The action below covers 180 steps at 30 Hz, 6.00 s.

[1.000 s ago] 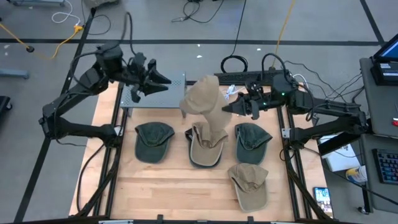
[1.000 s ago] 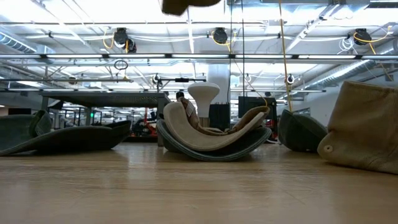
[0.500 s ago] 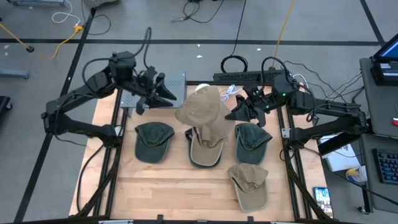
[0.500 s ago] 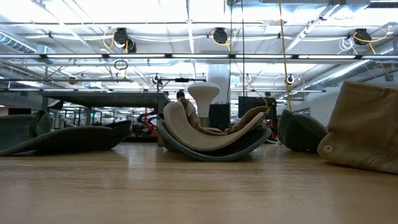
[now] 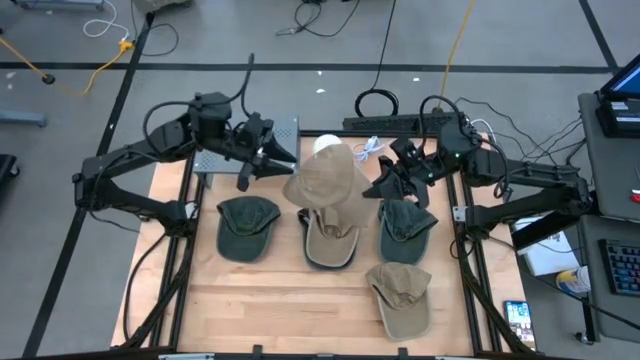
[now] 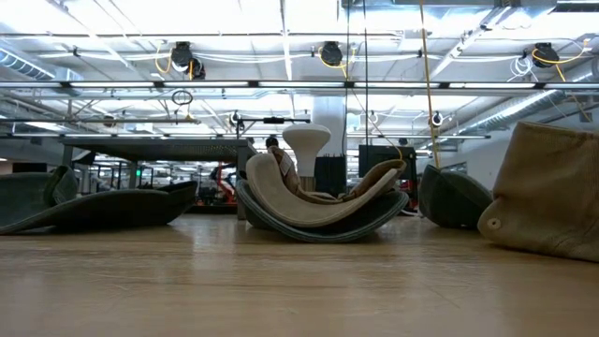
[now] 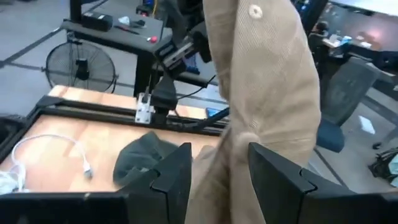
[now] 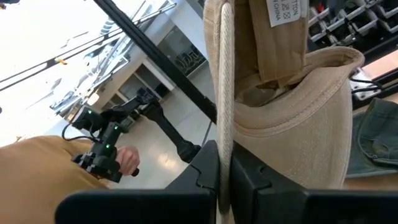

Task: Pick & Place hat
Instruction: Put the left brown cap on the shelf

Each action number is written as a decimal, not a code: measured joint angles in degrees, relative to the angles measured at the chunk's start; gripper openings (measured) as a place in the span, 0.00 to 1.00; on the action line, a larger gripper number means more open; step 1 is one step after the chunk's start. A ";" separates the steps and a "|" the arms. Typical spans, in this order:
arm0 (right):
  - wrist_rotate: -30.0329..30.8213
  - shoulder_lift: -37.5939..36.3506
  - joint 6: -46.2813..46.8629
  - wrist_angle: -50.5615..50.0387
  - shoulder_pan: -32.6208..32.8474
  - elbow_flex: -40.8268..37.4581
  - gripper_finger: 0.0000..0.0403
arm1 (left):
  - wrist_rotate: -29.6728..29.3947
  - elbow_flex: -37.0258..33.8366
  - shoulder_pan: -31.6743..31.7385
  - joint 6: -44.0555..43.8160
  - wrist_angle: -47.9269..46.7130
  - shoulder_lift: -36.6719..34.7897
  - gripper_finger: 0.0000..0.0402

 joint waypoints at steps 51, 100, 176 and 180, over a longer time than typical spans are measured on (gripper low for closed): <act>0.20 -5.32 -7.12 0.19 -3.79 0.00 0.18 | 13.89 0.11 5.10 -21.97 8.40 0.44 0.06; 16.93 -6.02 -28.49 0.40 -7.48 0.00 0.18 | 0.61 15.15 18.43 -26.64 -2.97 0.85 0.06; 17.03 -4.10 -48.13 0.01 -7.48 0.00 0.30 | -68.24 23.39 11.13 93.47 -67.15 12.76 0.06; 16.85 -4.11 -48.13 -0.09 -7.48 0.00 0.29 | -65.28 23.39 11.96 95.95 -66.65 14.77 0.06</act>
